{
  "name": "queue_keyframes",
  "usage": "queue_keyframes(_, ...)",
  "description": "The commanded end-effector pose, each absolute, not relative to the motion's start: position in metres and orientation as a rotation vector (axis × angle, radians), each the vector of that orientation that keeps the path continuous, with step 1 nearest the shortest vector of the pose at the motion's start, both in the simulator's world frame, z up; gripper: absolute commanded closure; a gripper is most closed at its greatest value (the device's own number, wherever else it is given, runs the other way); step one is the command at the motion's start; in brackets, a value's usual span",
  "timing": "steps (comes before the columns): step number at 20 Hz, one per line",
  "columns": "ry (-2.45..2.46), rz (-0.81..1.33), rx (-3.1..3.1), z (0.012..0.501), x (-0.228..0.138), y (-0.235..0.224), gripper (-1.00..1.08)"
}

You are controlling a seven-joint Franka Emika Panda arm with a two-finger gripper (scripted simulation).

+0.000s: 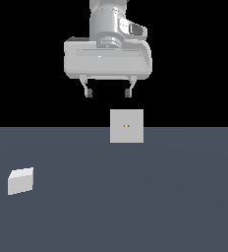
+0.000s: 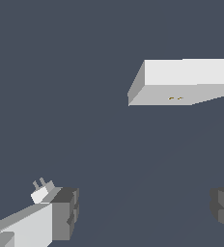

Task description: Plug the charger into the wall socket.

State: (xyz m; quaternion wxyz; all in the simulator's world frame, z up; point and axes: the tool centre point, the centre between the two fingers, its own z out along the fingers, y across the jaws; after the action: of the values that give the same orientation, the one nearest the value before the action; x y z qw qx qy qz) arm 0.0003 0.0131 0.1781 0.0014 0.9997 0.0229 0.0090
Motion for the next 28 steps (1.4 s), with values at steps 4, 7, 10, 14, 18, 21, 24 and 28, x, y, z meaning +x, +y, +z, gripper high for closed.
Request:
queue_keyframes(4,0.081,0.031,3.138,0.177,0.000,0.015,-0.92)
queue_keyframes(7,0.107,0.038,3.139,0.173,-0.003,0.020,-0.92)
queue_keyframes(10,0.151,0.051,3.140,0.167,-0.007,0.029,-0.92)
queue_keyframes(14,0.237,0.075,3.139,0.155,-0.015,0.045,-0.92)
queue_keyframes(18,0.353,0.108,3.134,0.139,-0.027,0.066,-0.92)
queue_keyframes(21,0.459,0.138,3.126,0.124,-0.039,0.085,-0.92)
queue_keyframes(24,0.567,0.169,3.114,0.109,-0.052,0.104,-0.92)
queue_keyframes(28,0.687,0.203,3.096,0.092,-0.068,0.123,-0.92)
